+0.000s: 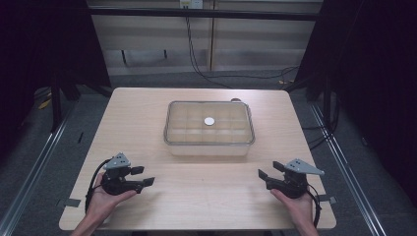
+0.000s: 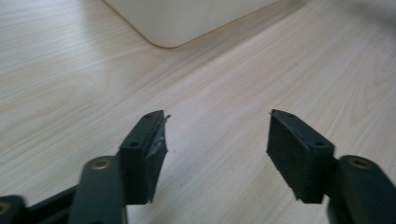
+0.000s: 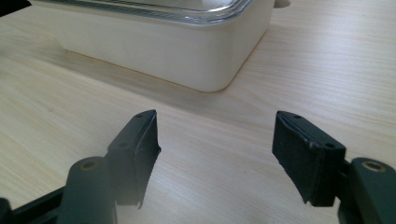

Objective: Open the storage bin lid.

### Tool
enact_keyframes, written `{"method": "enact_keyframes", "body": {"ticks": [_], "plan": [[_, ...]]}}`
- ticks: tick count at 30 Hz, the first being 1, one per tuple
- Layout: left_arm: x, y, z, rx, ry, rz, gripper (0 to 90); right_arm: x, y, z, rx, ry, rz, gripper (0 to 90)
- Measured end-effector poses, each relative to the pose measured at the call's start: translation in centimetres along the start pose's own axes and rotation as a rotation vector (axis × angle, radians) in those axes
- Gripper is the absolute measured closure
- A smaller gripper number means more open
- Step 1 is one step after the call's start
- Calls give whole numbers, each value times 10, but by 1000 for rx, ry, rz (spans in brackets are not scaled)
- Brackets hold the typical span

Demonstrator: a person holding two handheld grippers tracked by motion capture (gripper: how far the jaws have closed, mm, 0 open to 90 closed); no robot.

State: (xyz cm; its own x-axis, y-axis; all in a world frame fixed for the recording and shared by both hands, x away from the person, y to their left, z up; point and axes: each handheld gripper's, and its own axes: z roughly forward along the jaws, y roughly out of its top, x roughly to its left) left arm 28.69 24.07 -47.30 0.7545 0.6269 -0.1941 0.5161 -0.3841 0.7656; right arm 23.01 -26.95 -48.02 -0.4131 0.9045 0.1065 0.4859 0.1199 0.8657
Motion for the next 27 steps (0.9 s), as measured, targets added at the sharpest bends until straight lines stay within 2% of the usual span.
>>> {"method": "enact_keyframes", "body": {"ticks": [2,4,10,11,12,13,14,17,18,19,21,22,23,25,26,27], "plan": [[0,1,1,-2,4,-7,376,0,0,1,7,15,4,323],[2,1,2,2,-2,-5,400,0,0,1,19,37,3,378],[3,1,-2,-17,-28,-1,488,1,1,-2,15,74,14,384],[2,2,-3,-40,-34,15,507,2,2,-4,7,74,21,393],[2,2,-3,-40,-34,15,508,2,2,-4,7,74,21,393],[0,3,-3,-53,-20,41,520,1,5,-7,20,98,47,385],[-1,3,-3,-66,-9,47,521,1,6,-8,20,95,44,383],[-1,5,-2,-106,-16,29,520,1,10,-13,-3,96,46,373],[-1,5,-2,-106,-16,29,501,1,11,-14,-11,93,39,372],[0,6,-3,-101,-17,11,504,2,12,-15,-13,93,39,371],[2,8,-4,-64,-23,-8,483,2,15,-15,-1,90,36,376],[2,9,-4,-60,-5,-21,462,2,16,-15,15,89,33,377],[2,10,-5,-68,11,-16,467,1,19,-13,33,95,33,375],[2,13,-6,-69,15,-27,416,1,23,-12,39,101,30,370],[2,13,-6,-69,15,-27,412,1,23,-12,39,101,30,370],[2,16,-5,-78,-3,-35,411,2,28,-11,22,100,35,364]]}}
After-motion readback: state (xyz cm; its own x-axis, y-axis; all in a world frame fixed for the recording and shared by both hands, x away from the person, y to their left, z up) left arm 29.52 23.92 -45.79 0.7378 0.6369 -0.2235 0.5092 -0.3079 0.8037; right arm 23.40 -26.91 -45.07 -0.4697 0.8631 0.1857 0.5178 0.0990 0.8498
